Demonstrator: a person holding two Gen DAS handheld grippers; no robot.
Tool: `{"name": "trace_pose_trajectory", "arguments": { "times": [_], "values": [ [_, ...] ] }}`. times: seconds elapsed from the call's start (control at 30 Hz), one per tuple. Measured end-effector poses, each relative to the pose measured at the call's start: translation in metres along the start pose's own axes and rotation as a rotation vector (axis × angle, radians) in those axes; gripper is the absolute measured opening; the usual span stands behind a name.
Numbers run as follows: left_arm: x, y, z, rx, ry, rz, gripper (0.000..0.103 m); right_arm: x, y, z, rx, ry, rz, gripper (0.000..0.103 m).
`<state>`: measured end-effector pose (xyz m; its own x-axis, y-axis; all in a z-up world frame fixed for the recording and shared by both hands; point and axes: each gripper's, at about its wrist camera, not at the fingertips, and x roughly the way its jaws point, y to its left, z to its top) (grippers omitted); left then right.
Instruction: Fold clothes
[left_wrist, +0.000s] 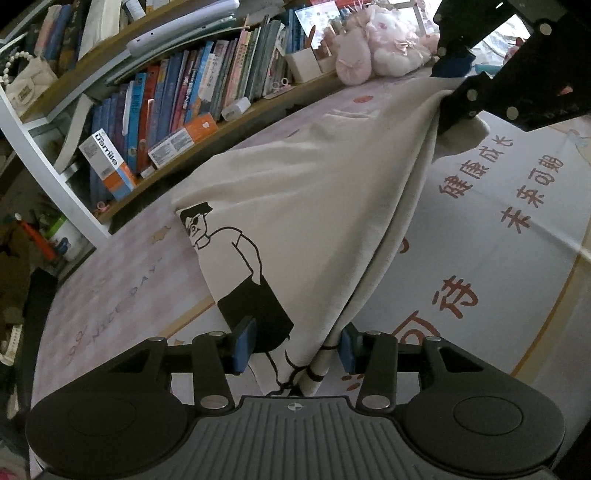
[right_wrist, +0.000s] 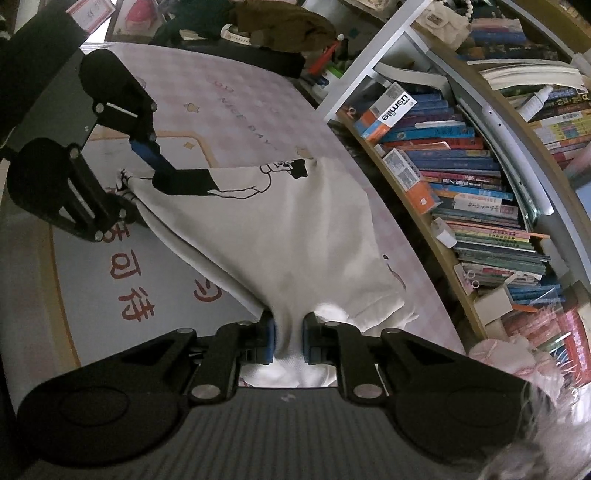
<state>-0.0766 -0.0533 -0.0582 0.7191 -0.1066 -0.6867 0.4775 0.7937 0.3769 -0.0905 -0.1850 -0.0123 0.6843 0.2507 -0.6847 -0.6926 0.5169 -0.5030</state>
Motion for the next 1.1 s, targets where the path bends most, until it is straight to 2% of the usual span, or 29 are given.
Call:
{"name": "trace_pose_trajectory", "arguments": {
  "times": [0.07,0.17,0.37,0.4,0.47,0.53,0.67,0.8,0.87,0.93,1.0,1.1],
  "values": [
    [0.000,-0.001,-0.001,0.028,-0.005,0.002,0.044,-0.001,0.000,0.000,0.003,0.005,0.003,0.013],
    [-0.001,-0.002,-0.004,0.084,-0.014,0.007,0.033,-0.001,0.000,-0.002,0.006,0.016,0.008,0.013],
    [-0.002,-0.007,-0.010,0.207,-0.028,0.016,0.027,0.005,0.009,-0.016,-0.002,0.063,0.002,0.015],
    [-0.002,-0.007,-0.010,0.219,-0.031,0.017,0.027,0.007,0.013,-0.018,-0.005,0.070,-0.010,0.020],
    [-0.001,-0.008,-0.010,0.230,-0.033,0.016,0.027,0.011,0.022,-0.022,-0.025,0.078,-0.051,0.040],
    [0.000,-0.007,-0.009,0.228,-0.033,0.014,0.027,0.015,0.030,-0.025,-0.058,0.087,-0.121,0.064],
    [0.000,-0.006,-0.007,0.234,-0.033,0.007,0.028,0.018,0.047,-0.031,-0.148,0.060,-0.235,0.072],
    [0.000,-0.004,-0.008,0.242,-0.036,-0.006,0.029,0.012,0.058,-0.034,-0.273,-0.019,-0.253,0.067],
    [0.001,-0.003,-0.008,0.244,-0.038,-0.011,0.029,0.010,0.061,-0.034,-0.336,-0.054,-0.224,0.055],
    [0.001,-0.002,-0.008,0.246,-0.041,-0.016,0.029,0.013,0.063,-0.033,-0.389,-0.051,-0.182,0.030],
    [0.002,-0.001,-0.009,0.245,-0.045,-0.019,0.030,0.018,0.060,-0.032,-0.389,-0.025,-0.148,0.022],
    [0.002,0.000,-0.010,0.244,-0.048,-0.026,0.030,0.021,0.048,-0.031,-0.299,0.039,-0.114,0.022]
  ]
}}
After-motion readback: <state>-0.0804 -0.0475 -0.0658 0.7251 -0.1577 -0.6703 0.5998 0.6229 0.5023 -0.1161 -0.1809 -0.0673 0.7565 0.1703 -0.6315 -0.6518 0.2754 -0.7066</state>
